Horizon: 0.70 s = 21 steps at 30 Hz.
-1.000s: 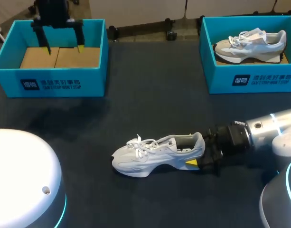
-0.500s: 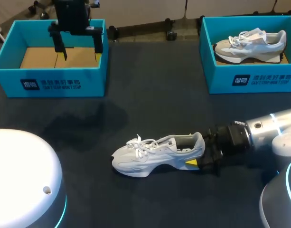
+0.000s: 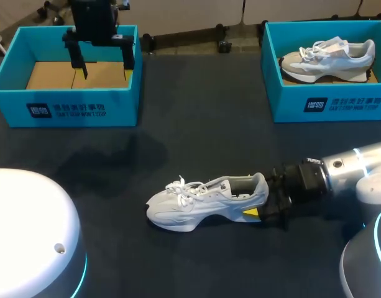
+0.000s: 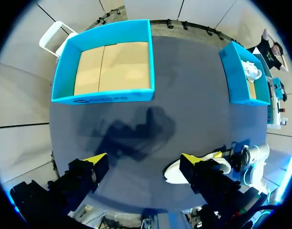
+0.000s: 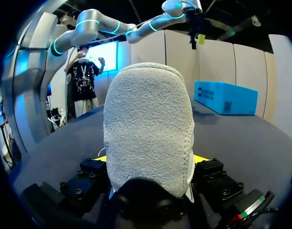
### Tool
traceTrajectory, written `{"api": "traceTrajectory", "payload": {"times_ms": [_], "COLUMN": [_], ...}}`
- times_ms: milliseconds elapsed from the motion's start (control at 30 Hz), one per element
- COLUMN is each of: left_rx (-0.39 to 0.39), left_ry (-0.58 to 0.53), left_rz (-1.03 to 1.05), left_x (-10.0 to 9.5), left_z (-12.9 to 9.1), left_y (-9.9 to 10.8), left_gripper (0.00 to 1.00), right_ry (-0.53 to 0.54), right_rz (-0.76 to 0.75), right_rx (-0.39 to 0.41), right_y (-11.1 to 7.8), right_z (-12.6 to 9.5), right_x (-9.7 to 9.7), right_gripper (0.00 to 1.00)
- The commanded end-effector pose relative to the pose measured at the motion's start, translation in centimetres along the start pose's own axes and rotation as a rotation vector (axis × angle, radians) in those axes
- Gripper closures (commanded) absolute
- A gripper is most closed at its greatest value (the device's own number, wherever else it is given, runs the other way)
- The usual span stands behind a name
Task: Take the shoe out of the shoebox, open the shoe tongue, remove and reinsert the insole, then place the shoe into the shoebox
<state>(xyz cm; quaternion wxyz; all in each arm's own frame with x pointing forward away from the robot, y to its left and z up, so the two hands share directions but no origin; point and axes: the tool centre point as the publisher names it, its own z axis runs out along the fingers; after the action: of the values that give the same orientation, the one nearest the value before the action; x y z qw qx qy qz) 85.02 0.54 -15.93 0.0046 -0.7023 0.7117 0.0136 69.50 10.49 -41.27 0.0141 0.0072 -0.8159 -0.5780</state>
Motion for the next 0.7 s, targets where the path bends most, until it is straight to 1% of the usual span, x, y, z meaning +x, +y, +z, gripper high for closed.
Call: {"api": "traceTrajectory", "payload": {"times_ms": [33,67,133,200,333,367,400,500,567,667,700], "left_rx": [0.007,0.007,-0.001,-0.005,-0.014,-0.015,-0.032,-0.062,-0.123,-0.179,-0.180], "left_ry": [0.006,0.011,0.032,0.041,0.034,0.033,0.027,0.030,0.051,0.063,0.048], "left_rz": [0.052,0.066,0.102,0.111,0.145,0.142,0.144,0.141,0.109,0.104,0.108], "left_x": [2.4,2.7,4.8,6.3,9.1,9.5,10.4,11.9,13.2,15.1,15.5], "left_z": [-1.0,-1.1,-1.7,-2.0,-1.9,-1.8,-1.5,-0.9,-0.2,1.0,1.3], "left_y": [2.1,2.4,4.0,5.0,6.8,7.0,7.4,8.1,8.5,9.4,9.5], "left_gripper": [0.00,0.00,0.00,0.00,0.00,0.00,0.00,0.00,0.00,0.00,0.00], "right_ry": [-0.002,-0.002,-0.002,-0.002,-0.002,-0.002,-0.002,-0.002,-0.002,-0.002,-0.002], "right_rz": [0.000,0.000,0.000,0.000,0.000,0.000,0.000,0.000,0.000,0.000,0.000], "right_rx": [0.004,0.004,0.004,0.004,0.004,0.004,0.004,0.004,0.004,0.004,0.004], "right_y": [0.1,0.1,0.1,0.1,0.1,0.1,0.1,0.1,0.1,0.1,0.1], "right_z": [0.1,0.1,0.1,0.1,0.1,0.1,0.1,0.1,0.1,0.1,0.1], "right_x": [0.0,0.0,0.0,0.0,0.0,0.0,0.0,0.0,0.0,0.0,0.0], "right_gripper": [1.00,1.00,1.00,1.00,1.00,1.00,1.00,1.00,1.00,1.00,1.00]}}
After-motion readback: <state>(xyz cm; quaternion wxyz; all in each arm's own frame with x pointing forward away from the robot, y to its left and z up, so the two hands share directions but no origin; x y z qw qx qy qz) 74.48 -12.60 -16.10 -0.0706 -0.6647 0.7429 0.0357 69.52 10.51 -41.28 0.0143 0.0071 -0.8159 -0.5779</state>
